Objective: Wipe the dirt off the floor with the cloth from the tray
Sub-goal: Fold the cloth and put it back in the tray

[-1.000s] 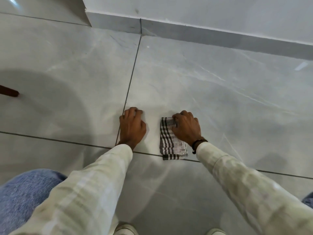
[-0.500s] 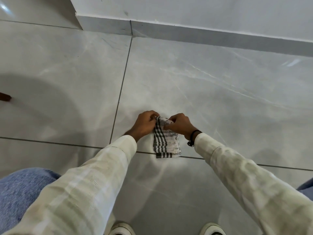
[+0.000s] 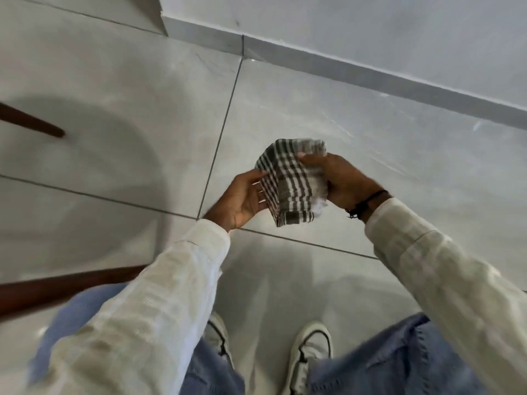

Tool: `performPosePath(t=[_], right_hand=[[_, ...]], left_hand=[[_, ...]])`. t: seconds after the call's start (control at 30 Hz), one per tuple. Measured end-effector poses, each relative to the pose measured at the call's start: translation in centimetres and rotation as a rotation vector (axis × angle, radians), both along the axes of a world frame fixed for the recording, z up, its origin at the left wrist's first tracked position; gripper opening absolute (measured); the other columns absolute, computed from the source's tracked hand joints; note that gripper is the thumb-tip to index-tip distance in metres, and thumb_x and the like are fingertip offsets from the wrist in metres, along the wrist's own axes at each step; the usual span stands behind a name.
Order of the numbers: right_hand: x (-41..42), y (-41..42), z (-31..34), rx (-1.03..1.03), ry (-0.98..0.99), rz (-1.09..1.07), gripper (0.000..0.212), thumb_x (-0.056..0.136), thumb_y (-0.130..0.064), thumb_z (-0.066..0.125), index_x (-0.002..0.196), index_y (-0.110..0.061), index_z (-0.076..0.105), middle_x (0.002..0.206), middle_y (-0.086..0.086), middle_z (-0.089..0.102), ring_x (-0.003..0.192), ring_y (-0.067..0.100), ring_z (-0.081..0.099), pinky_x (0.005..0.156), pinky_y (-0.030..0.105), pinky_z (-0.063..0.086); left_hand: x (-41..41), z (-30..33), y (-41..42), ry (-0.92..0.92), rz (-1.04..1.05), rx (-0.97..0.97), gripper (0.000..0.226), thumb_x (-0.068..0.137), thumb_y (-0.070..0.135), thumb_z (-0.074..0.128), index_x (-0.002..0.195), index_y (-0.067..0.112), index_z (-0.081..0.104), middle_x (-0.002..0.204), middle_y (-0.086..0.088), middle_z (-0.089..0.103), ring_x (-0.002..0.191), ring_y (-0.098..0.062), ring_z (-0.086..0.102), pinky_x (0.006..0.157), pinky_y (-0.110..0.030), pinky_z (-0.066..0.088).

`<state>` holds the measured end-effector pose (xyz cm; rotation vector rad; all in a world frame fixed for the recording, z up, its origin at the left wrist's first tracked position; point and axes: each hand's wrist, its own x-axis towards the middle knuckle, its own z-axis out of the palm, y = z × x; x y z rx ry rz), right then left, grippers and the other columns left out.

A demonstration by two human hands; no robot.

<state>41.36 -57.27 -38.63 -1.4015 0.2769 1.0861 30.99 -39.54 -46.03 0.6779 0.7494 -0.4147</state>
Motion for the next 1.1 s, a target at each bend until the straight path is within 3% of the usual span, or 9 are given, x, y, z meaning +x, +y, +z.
performPosePath(t=[0.1, 0.23, 0.33, 0.5, 0.6, 0.67, 0.77, 0.97, 1.1], right_hand=[[-2.0, -0.6, 7.5, -0.114, -0.06, 0.091, 0.033, 0.1, -0.003, 0.065, 0.128, 0.015, 0.061, 0.102, 0.018, 0.08, 0.081, 0.026, 0.078, 0.069, 0.031, 0.065], [-5.0, 1.0, 18.3, -0.279, -0.171, 0.149, 0.04, 0.094, 0.001, 0.072, 0.128, 0.02, 0.062, 0.128, 0.038, 0.068, 0.104, 0.037, 0.067, 0.106, 0.06, 0.055], [-7.2, 4.4, 26.4, -0.417, -0.316, 0.271, 0.033, 0.092, -0.01, 0.078, 0.116, 0.01, 0.072, 0.115, 0.031, 0.075, 0.096, 0.03, 0.066, 0.095, 0.052, 0.059], [-10.5, 13.9, 38.0, -0.493, -0.642, 0.531, 0.033, 0.097, -0.034, 0.071, 0.101, -0.001, 0.074, 0.098, 0.021, 0.077, 0.088, 0.027, 0.064, 0.087, 0.043, 0.054], [-12.9, 21.5, 42.5, -0.374, -0.666, 0.578, 0.029, 0.093, -0.036, 0.077, 0.097, -0.007, 0.076, 0.101, 0.016, 0.081, 0.086, 0.024, 0.066, 0.082, 0.034, 0.051], [-14.3, 26.5, 43.8, -0.262, -0.571, 0.588, 0.015, 0.086, -0.025, 0.085, 0.091, -0.014, 0.078, 0.107, 0.018, 0.082, 0.085, 0.022, 0.069, 0.08, 0.033, 0.053], [-16.7, 34.1, 43.4, -0.148, -0.533, 0.712, 0.021, 0.081, -0.004, 0.087, 0.1, -0.002, 0.08, 0.113, 0.025, 0.08, 0.102, 0.036, 0.077, 0.095, 0.047, 0.061], [-21.8, 48.9, 37.3, -0.196, -0.827, 1.002, 0.026, 0.082, -0.001, 0.082, 0.103, 0.012, 0.074, 0.1, 0.024, 0.076, 0.092, 0.03, 0.069, 0.079, 0.039, 0.054], [-23.5, 55.2, 32.7, -0.203, -1.006, 1.195, 0.034, 0.089, -0.007, 0.077, 0.122, 0.0, 0.075, 0.127, 0.022, 0.076, 0.124, 0.038, 0.068, 0.106, 0.049, 0.053]], left_hand=[[-2.7, 8.0, -0.1, 0.036, 0.067, 0.12, 0.031, 0.101, 0.019, 0.06, 0.131, 0.012, 0.065, 0.106, -0.004, 0.076, 0.089, -0.016, 0.073, 0.083, -0.033, 0.06], [-6.9, 20.7, 1.6, 0.081, 0.143, 0.279, 0.038, 0.102, 0.009, 0.06, 0.139, 0.006, 0.061, 0.108, -0.007, 0.075, 0.096, -0.022, 0.071, 0.108, -0.05, 0.053], [-10.3, 30.6, 4.1, 0.135, 0.193, 0.364, 0.024, 0.1, 0.007, 0.063, 0.123, 0.011, 0.067, 0.117, -0.015, 0.077, 0.109, -0.031, 0.072, 0.114, -0.054, 0.052], [-15.9, 45.1, 9.7, 0.253, 0.385, 0.476, 0.042, 0.098, 0.019, 0.069, 0.139, 0.01, 0.062, 0.135, -0.02, 0.073, 0.128, -0.045, 0.068, 0.099, -0.058, 0.059], [-20.0, 50.7, 14.7, 0.362, 0.533, 0.468, 0.049, 0.091, 0.034, 0.079, 0.136, 0.02, 0.064, 0.142, -0.013, 0.068, 0.127, -0.055, 0.063, 0.087, -0.088, 0.048], [-22.7, 51.4, 18.4, 0.335, 0.714, 0.463, 0.039, 0.093, 0.02, 0.077, 0.128, 0.006, 0.066, 0.138, -0.023, 0.07, 0.122, -0.054, 0.067, 0.096, -0.083, 0.049], [-26.7, 50.4, 24.0, 0.395, 0.889, 0.518, 0.015, 0.097, 0.008, 0.069, 0.112, 0.008, 0.066, 0.121, -0.024, 0.073, 0.108, -0.034, 0.068, 0.098, -0.047, 0.056], [-31.5, 43.4, 33.0, 0.555, 1.106, 0.42, 0.035, 0.102, 0.005, 0.062, 0.136, 0.003, 0.061, 0.138, -0.02, 0.069, 0.127, -0.039, 0.068, 0.112, -0.057, 0.055], [-32.1, 39.2, 35.8, 0.675, 1.021, 0.455, 0.045, 0.102, 0.004, 0.056, 0.147, 0.01, 0.054, 0.147, -0.016, 0.064, 0.133, -0.037, 0.064, 0.113, -0.054, 0.055]])
